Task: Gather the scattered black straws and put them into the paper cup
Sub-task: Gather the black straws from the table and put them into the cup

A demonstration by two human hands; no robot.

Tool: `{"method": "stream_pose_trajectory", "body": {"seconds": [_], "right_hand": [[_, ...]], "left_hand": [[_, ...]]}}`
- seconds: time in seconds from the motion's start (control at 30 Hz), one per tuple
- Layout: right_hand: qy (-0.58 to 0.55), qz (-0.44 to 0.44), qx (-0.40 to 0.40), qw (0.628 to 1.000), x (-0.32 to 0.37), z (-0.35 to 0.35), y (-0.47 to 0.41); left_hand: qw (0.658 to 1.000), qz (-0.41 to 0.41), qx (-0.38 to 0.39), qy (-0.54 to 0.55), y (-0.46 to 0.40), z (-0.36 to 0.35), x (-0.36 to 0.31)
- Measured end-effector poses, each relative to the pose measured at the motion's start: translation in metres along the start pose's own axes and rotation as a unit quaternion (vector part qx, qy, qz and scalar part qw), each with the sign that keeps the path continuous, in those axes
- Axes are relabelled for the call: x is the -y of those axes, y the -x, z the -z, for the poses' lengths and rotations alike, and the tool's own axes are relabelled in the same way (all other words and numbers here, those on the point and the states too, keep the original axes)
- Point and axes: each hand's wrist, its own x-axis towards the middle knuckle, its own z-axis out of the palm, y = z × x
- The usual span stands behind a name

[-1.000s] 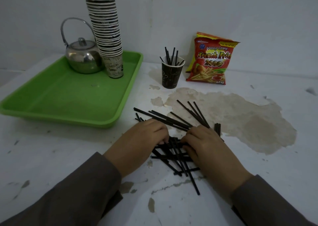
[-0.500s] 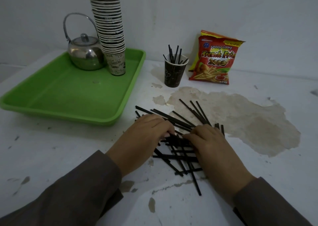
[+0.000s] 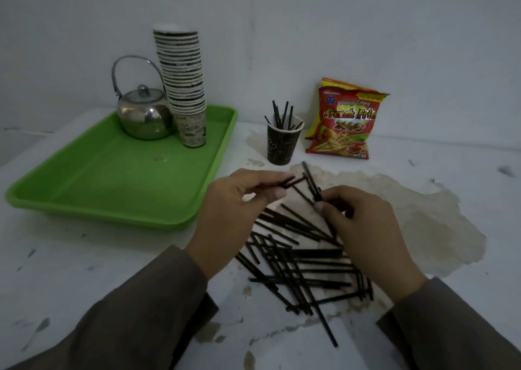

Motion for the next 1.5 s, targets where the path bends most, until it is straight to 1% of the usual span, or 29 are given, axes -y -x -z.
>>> {"method": "stream_pose_trajectory", "body": {"seconds": [0.07, 0.13, 0.2, 0.27, 0.4, 0.5, 0.6, 0.7, 0.8, 0.97, 1.03, 1.13, 1.27, 1.37, 1.5], "right_hand": [[-0.081, -0.024, 0.008, 0.996, 0.006, 0.008, -0.015], [-0.163, -0.024, 0.011, 0.986, 0.015, 0.015, -0.030], [-0.205, -0.011, 0.009, 0.979, 0.023, 0.021, -0.047], [-0.217, 0.006, 0.002, 0.976, 0.029, 0.024, -0.065], [-0.258, 0.036, -0.007, 0.966, 0.039, 0.026, -0.100], [-0.212, 0.070, -0.018, 0.975, 0.042, 0.023, -0.127], [-0.144, 0.087, -0.059, 0.984, 0.044, 0.017, -0.155], [-0.111, 0.099, -0.105, 0.983, 0.043, 0.003, -0.177], [-0.080, 0.090, -0.125, 0.985, 0.035, -0.015, -0.189], [-0.058, 0.057, -0.123, 0.989, 0.011, -0.040, -0.194], [-0.044, 0.053, -0.118, 0.991, 0.004, -0.045, -0.193], [-0.034, 0.054, -0.102, 0.993, -0.005, -0.049, -0.193], [-0.006, 0.051, -0.069, 0.996, -0.009, -0.052, -0.192], [0.015, 0.043, -0.048, 0.998, -0.009, -0.053, -0.193], [0.042, 0.045, -0.038, 0.997, -0.006, -0.051, -0.193]], "left_hand": [[0.995, 0.042, -0.012, 0.086, -0.016, 0.000, -0.007], [0.993, 0.043, -0.009, 0.107, -0.035, 0.001, -0.013], [0.992, 0.040, 0.000, 0.122, -0.053, 0.002, -0.017], [0.992, 0.034, 0.004, 0.124, -0.071, 0.004, -0.020], [0.997, 0.001, -0.003, 0.073, -0.109, 0.008, -0.019], [0.999, -0.032, -0.013, 0.040, -0.136, 0.011, -0.016], [0.998, -0.046, -0.014, 0.028, -0.161, 0.008, -0.012], [0.998, -0.052, -0.015, 0.023, -0.180, 0.000, -0.004], [0.997, -0.063, -0.035, 0.001, -0.192, -0.010, 0.010], [0.996, -0.057, -0.067, -0.015, -0.201, -0.019, 0.037], [0.997, -0.051, -0.054, -0.029, -0.198, -0.022, 0.049], [0.997, -0.033, -0.014, -0.066, -0.193, -0.026, 0.064], [0.989, 0.003, 0.030, -0.144, -0.192, -0.027, 0.072], [0.978, 0.001, 0.065, -0.199, -0.191, -0.026, 0.072], [0.965, -0.010, 0.078, -0.252, -0.189, -0.027, 0.072]]}}
